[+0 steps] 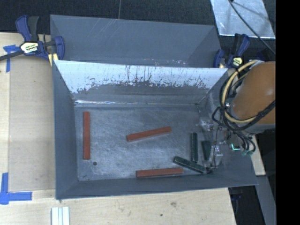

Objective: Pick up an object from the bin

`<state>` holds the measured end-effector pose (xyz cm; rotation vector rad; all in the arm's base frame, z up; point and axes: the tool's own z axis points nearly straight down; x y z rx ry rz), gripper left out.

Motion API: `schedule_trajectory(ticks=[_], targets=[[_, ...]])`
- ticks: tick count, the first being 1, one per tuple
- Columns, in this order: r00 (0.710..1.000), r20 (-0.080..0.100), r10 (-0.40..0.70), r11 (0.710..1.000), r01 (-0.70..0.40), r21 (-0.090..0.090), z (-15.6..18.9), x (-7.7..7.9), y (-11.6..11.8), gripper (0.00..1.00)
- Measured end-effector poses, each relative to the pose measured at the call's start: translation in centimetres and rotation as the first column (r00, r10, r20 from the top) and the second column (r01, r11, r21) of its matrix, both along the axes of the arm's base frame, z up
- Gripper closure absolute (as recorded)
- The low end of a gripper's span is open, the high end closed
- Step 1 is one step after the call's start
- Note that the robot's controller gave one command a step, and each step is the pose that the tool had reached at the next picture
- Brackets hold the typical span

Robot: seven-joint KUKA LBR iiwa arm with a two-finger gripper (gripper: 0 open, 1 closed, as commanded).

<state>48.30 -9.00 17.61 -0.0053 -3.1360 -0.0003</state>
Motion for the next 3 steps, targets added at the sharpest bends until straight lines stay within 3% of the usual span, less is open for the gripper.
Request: schedule_trajectory(ticks=[1,2,3], targets=[[0.999,0.007,0.035,0.999,-0.035,0.0,-4.5,3.3,7.8,0.0],[0.992,0.01,0.128,0.992,-0.128,-0.001,-10.6,9.7,7.6,0.0],[0.992,0.012,0.129,0.992,-0.129,-0.001,-10.3,9.7,7.7,1.0]])
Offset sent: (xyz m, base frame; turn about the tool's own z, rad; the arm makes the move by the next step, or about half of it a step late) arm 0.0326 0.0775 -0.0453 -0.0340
